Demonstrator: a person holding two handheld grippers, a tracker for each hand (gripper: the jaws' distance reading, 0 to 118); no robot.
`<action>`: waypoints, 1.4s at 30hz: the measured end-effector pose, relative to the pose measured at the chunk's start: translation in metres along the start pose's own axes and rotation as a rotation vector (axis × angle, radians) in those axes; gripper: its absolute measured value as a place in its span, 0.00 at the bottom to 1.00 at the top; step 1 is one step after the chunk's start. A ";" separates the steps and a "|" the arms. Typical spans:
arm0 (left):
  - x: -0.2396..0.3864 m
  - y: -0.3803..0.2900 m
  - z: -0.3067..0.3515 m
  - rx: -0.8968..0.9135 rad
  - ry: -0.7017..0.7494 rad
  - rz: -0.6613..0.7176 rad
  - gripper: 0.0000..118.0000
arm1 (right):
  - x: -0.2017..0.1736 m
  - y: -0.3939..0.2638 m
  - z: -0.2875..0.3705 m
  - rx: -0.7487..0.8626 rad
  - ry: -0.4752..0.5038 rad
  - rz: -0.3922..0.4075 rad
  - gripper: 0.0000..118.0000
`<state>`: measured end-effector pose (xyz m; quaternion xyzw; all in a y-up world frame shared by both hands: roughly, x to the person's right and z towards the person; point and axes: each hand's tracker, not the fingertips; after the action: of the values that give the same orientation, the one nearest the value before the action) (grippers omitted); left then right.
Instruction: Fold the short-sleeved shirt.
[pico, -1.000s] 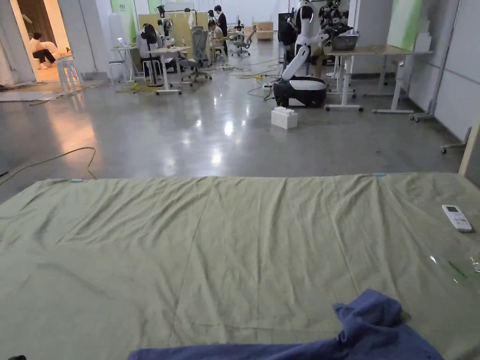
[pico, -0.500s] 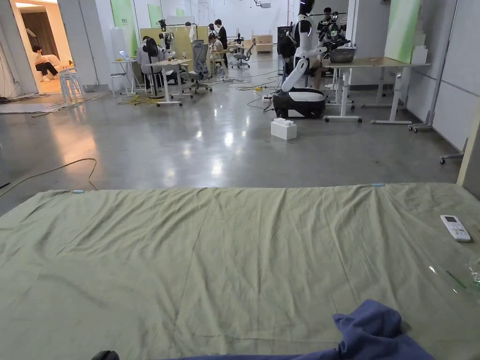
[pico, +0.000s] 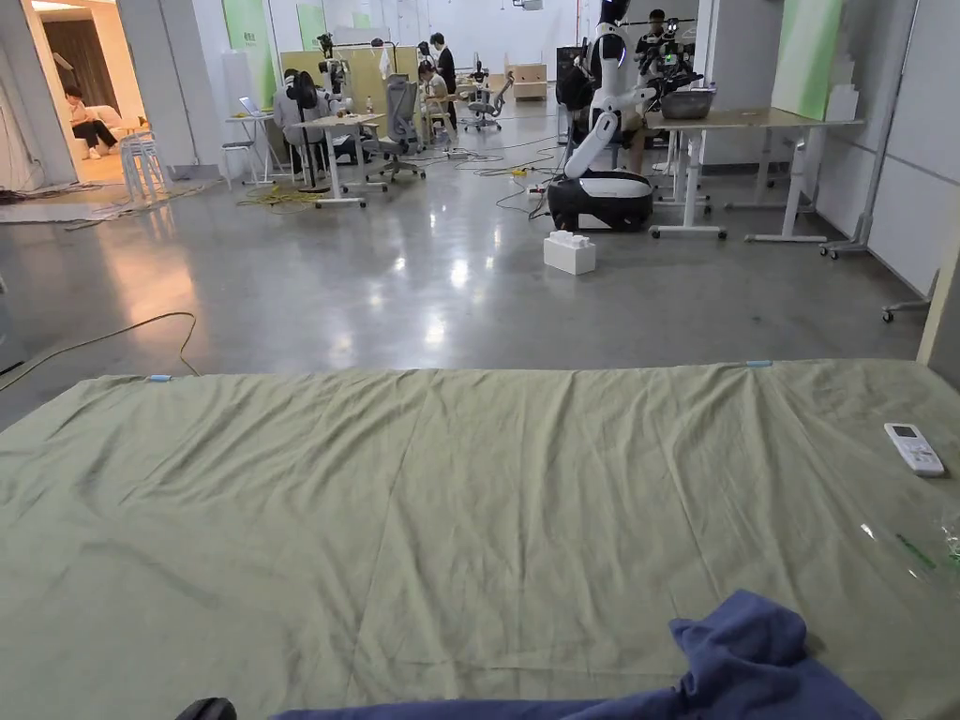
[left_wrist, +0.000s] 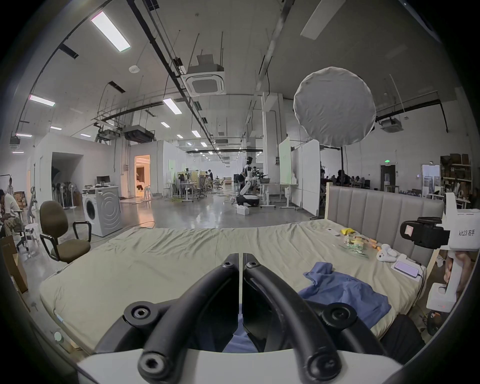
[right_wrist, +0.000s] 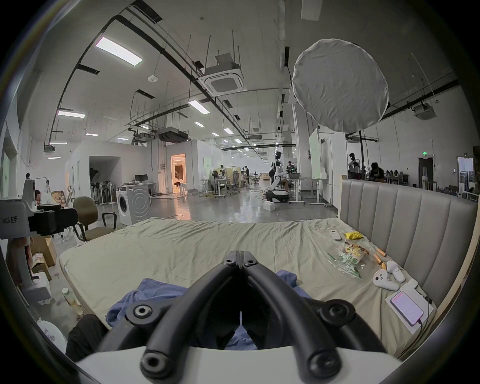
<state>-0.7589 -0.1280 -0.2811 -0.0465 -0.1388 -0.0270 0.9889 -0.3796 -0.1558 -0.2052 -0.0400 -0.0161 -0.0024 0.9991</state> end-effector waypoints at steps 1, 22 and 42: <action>-0.001 -0.001 -0.001 -0.005 0.003 0.000 0.01 | 0.001 -0.001 -0.001 -0.007 0.010 -0.011 0.00; -0.097 -0.146 -0.266 -0.675 0.011 0.320 0.75 | 0.017 -0.049 -0.026 -0.271 -0.039 -0.122 0.00; -0.044 -0.213 -0.374 -1.058 0.080 -0.125 0.10 | 0.023 -0.069 -0.043 -0.449 -0.087 -0.084 0.07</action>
<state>-0.7139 -0.3753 -0.6337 -0.5293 -0.0709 -0.1540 0.8313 -0.3556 -0.2283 -0.2414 -0.2608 -0.0599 -0.0457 0.9625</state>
